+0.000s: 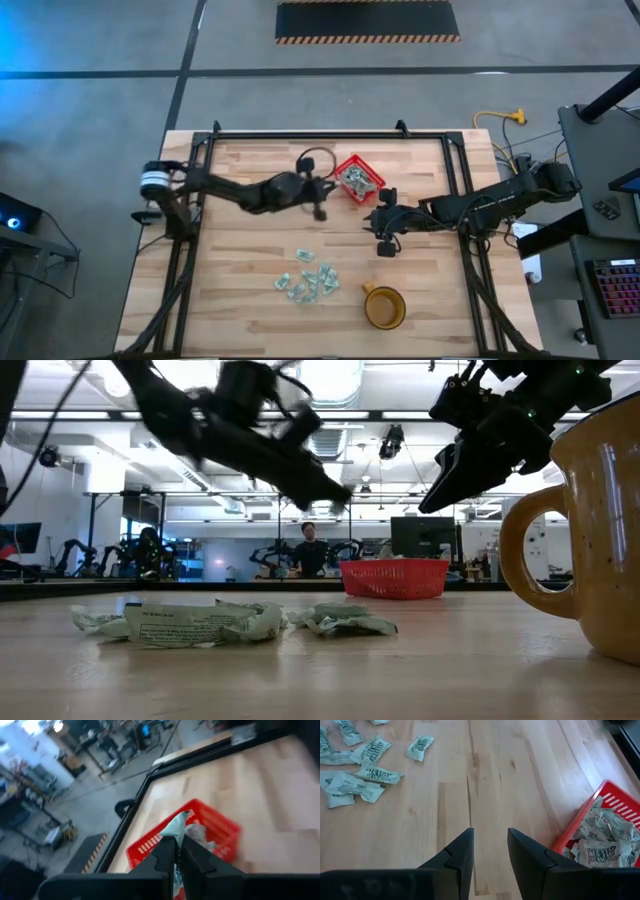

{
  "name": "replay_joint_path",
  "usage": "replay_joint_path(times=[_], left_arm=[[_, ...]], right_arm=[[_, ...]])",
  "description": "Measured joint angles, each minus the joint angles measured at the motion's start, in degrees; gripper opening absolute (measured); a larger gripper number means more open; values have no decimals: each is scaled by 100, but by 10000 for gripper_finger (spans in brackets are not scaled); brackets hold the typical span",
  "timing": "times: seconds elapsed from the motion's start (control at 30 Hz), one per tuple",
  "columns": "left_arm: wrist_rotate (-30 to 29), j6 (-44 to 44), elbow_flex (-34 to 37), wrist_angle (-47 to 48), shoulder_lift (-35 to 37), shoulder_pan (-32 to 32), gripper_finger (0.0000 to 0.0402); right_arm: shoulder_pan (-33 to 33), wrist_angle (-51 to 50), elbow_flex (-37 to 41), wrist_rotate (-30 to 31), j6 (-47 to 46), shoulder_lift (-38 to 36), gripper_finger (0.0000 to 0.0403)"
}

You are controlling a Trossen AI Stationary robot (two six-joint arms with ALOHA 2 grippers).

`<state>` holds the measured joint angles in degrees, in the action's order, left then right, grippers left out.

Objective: Pick and place Stevia / Truvia into bins
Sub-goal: Put the stevia packet into the red basket

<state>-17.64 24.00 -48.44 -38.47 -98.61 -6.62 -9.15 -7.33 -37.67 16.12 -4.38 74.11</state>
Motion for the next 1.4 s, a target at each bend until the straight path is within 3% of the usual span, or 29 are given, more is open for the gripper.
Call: replay_joint_path(times=[0.27, 0.57, 0.73, 1.1, 1.4], left_arm=[[29, -275, -1241, 803, -953, -411, 2], [271, -857, -2254, 2316, -1356, -827, 2], [423, -776, -2344, 2451, -1361, -911, 25], [418, -715, -2344, 2595, -1263, -905, 157], [416, -713, -2244, 3816, -481, -655, 173]], right_arm=[[0, 0, 90, -2, 4, 0, 102], [2, -1, 140, -3, 31, 0, 102], [2, 7, 142, -4, 50, 0, 96], [4, 49, 146, -4, -150, 2, 94], [2, 304, 146, -12, -222, 2, 102]])
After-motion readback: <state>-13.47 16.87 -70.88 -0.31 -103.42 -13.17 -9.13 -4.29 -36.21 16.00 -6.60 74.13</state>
